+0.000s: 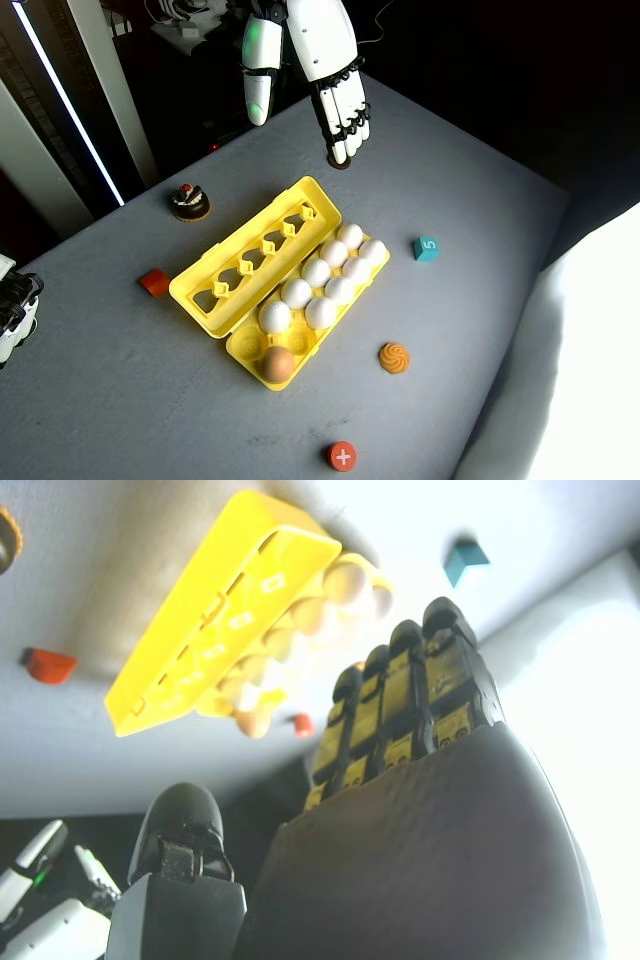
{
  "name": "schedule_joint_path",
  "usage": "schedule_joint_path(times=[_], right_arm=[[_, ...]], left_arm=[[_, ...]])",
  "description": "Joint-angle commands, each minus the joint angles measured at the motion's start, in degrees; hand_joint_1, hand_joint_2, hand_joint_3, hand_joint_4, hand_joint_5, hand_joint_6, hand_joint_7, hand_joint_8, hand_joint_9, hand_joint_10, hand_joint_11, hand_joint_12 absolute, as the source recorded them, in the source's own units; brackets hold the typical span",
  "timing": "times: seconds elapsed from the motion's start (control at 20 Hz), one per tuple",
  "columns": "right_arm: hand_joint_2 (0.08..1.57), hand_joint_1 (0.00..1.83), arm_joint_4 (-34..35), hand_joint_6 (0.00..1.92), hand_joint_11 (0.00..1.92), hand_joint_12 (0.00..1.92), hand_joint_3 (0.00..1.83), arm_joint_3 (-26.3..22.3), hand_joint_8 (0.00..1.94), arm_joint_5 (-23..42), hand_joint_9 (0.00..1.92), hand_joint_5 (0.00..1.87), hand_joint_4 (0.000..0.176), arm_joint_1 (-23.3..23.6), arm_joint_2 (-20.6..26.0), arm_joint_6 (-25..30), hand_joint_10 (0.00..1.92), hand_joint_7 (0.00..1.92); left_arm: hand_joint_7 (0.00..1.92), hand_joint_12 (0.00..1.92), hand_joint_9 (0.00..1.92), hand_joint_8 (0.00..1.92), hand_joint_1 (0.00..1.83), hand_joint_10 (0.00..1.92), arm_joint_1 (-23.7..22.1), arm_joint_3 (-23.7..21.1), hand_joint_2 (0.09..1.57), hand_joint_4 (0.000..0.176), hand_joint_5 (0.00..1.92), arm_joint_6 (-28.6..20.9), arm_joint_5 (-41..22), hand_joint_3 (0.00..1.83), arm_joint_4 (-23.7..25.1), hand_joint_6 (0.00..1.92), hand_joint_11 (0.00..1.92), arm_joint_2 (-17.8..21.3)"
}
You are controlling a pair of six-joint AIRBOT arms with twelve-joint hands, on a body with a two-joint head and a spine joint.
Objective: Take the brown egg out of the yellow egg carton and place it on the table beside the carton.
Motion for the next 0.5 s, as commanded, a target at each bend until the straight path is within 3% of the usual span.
schedule_joint_path(times=[0.0,0.1,0.25,0.35,0.45], right_arm=[[1.19,0.00,-0.17,0.08,0.00,0.14,0.14,-0.03,0.04,5.56,0.04,0.17,0.000,0.36,0.51,-0.22,0.08,0.11],[1.26,0.00,-0.17,0.00,0.00,0.22,0.00,-0.04,0.00,5.56,0.09,0.23,0.000,0.35,0.51,-0.22,0.01,0.15],[1.26,0.00,-0.17,0.00,0.00,0.03,0.00,-0.04,0.00,5.56,0.01,0.13,0.000,0.26,0.52,-0.22,0.00,0.08],[1.23,0.04,-0.17,0.00,0.00,0.00,0.00,-0.03,0.00,5.56,0.00,0.12,0.000,0.26,0.52,-0.22,0.00,0.06],[1.12,0.14,-0.12,0.00,0.03,0.03,0.00,-0.03,0.00,5.56,0.00,0.15,0.000,0.26,0.51,-0.22,0.00,0.07]], left_arm=[[0.00,0.01,0.00,0.01,0.00,0.01,-0.76,-0.18,1.11,0.000,0.00,-0.24,-1.13,0.21,3.58,0.01,0.00,0.02],[0.00,0.00,0.00,0.00,0.00,0.00,-0.76,-0.18,1.22,0.000,0.00,-0.28,-1.13,0.02,3.59,0.00,0.00,0.03],[0.00,0.00,0.00,0.00,0.00,0.00,-0.75,-0.18,1.23,0.000,0.00,-0.30,-1.13,0.02,3.59,0.00,0.00,0.03],[0.00,0.00,0.00,0.00,0.00,0.00,-0.74,-0.18,1.23,0.000,0.00,-0.30,-1.05,0.01,3.59,0.00,0.00,0.03],[0.00,0.00,0.00,0.00,0.00,0.00,-0.73,-0.19,1.22,0.000,0.00,-0.31,-0.98,0.01,3.59,0.00,0.00,0.05]])
